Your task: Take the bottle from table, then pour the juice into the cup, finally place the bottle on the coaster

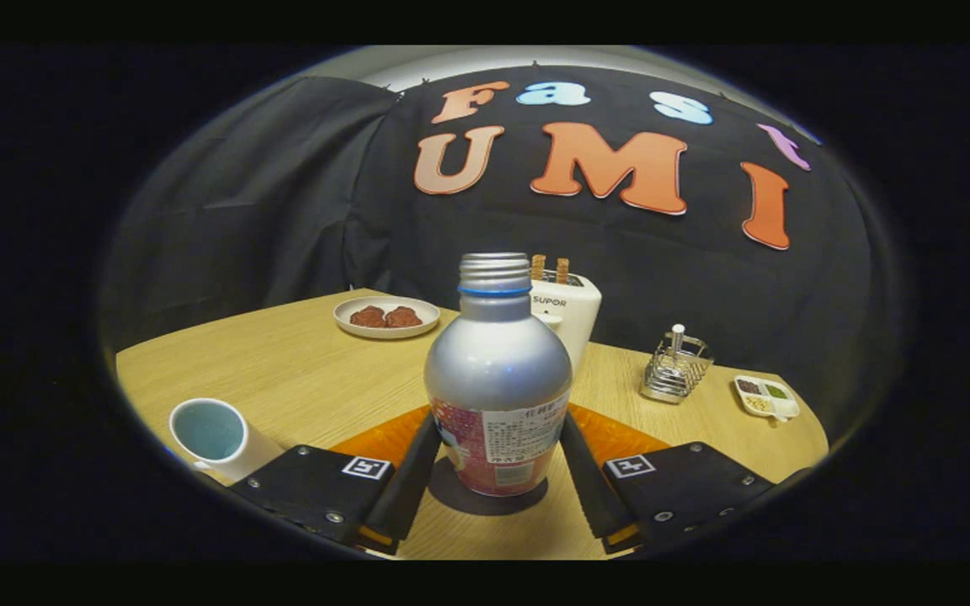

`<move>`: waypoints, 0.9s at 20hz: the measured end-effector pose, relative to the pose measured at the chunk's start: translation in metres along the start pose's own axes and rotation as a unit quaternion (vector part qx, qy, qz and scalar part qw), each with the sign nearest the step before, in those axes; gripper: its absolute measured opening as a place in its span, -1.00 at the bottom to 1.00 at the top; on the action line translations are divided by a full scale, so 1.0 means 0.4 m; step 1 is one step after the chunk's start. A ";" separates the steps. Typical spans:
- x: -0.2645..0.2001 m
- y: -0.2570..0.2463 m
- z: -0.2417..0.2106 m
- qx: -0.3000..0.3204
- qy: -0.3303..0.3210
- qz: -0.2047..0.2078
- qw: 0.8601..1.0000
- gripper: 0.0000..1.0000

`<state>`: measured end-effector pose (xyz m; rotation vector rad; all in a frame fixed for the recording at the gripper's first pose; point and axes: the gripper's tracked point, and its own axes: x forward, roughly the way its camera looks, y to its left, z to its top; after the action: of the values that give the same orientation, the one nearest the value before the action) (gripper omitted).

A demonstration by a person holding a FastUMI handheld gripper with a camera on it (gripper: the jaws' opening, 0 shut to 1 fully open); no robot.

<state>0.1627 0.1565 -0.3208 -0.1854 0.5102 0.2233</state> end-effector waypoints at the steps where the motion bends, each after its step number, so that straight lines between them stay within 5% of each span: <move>1: 0.000 0.005 -0.010 0.009 0.006 0.008 1.000 0.56; 9: 0.010 -0.002 -0.033 0.037 0.018 0.013 0.999 0.57; 14: -0.023 0.001 -0.039 0.040 0.024 0.012 0.999 0.90; 18: -0.079 -0.007 0.017 0.026 -0.008 0.007 1.000 0.96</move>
<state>0.1396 0.1502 -0.2986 -0.1288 0.5003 0.2244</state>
